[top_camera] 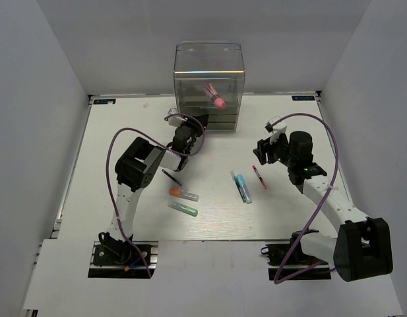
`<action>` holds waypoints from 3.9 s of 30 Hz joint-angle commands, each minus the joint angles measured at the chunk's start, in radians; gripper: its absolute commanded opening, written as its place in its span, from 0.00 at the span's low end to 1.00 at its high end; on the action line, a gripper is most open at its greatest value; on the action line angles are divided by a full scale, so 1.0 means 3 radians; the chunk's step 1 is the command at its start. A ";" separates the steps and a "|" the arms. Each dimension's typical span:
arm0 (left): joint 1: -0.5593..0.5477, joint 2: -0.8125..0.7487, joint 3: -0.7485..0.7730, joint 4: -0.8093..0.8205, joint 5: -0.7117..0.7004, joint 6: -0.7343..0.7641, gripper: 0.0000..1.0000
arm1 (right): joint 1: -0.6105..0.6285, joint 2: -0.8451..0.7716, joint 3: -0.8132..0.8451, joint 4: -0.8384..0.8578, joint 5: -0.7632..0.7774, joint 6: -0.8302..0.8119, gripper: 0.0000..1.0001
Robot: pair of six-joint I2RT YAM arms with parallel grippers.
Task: Sort the stationery into containers
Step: Open the drawer, then grab a piece of stationery with the right arm, then place the stationery into the container
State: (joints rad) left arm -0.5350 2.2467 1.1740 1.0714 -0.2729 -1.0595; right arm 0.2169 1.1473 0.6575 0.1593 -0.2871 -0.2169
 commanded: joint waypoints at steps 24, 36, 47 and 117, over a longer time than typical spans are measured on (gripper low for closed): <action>-0.0011 -0.0090 -0.0364 0.0657 -0.0133 -0.0293 0.00 | -0.0038 -0.0005 -0.0034 0.0139 -0.0035 0.0027 0.64; -0.0109 -0.0437 -0.1096 0.0888 -0.0016 -0.0293 0.00 | -0.0033 0.0026 -0.0039 0.0129 -0.0050 0.0017 0.68; -0.0139 -0.0785 -0.1249 0.0525 0.0157 -0.0263 0.41 | -0.0038 0.0230 0.0175 -0.0402 -0.0322 -0.0182 0.85; -0.0068 -0.2130 -0.0569 -0.5509 -0.0179 -0.0370 0.93 | 0.0908 0.2040 0.2849 -0.1298 -0.0193 -0.3368 0.00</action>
State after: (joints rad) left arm -0.5583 1.6176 0.9707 -0.5438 -0.2821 -1.1538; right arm 0.4774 1.7439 1.4582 -0.3153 -0.3283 -1.1774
